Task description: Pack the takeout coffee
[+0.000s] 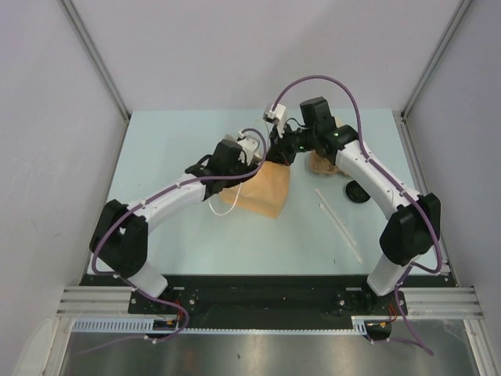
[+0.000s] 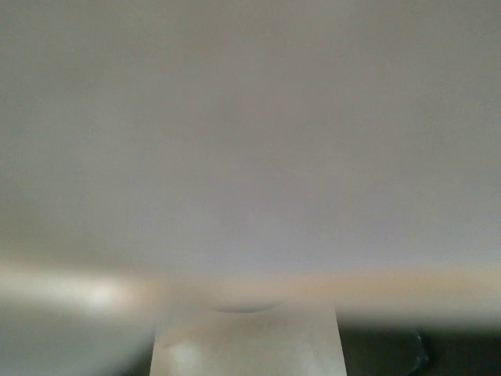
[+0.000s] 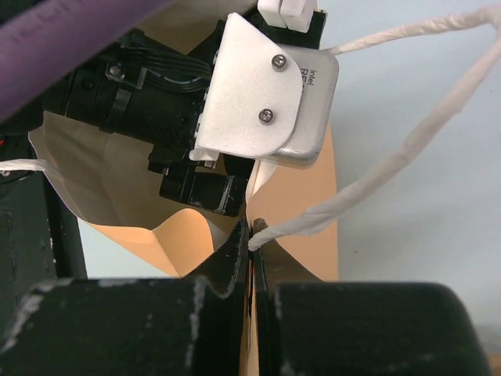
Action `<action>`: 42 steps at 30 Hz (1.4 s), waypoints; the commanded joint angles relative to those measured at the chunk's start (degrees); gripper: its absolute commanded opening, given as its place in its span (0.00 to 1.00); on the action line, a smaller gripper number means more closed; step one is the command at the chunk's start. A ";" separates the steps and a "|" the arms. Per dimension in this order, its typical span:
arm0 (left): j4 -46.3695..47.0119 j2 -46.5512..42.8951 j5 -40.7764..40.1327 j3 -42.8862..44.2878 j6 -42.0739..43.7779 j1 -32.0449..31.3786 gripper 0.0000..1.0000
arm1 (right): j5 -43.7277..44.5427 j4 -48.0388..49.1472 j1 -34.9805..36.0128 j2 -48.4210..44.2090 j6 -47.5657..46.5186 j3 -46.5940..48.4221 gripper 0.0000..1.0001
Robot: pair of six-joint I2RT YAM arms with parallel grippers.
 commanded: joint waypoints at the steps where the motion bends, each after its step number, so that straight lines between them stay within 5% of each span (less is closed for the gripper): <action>1: -8.95 5.22 -0.35 1.08 -3.12 2.40 0.00 | -0.43 -3.89 -1.07 2.19 0.97 2.30 0.00; 17: -12.73 11.48 2.46 0.03 -5.40 3.63 0.01 | -0.95 -5.12 -2.56 3.51 0.62 2.48 0.00; 23: -10.63 6.30 5.01 -0.15 -5.76 3.72 0.32 | -1.13 -5.30 -2.56 3.51 0.88 2.65 0.00; 27: -9.83 3.22 5.36 1.95 -5.58 3.63 0.62 | -0.96 -5.83 -2.56 3.60 0.97 3.09 0.00; 36: -9.21 -0.39 6.33 6.61 -6.55 3.19 0.89 | -0.43 -6.35 -2.56 3.86 1.76 3.80 0.00; 42: -10.01 -2.58 5.89 9.16 -6.38 1.79 0.94 | 0.19 -6.70 -2.74 3.86 1.67 4.32 0.00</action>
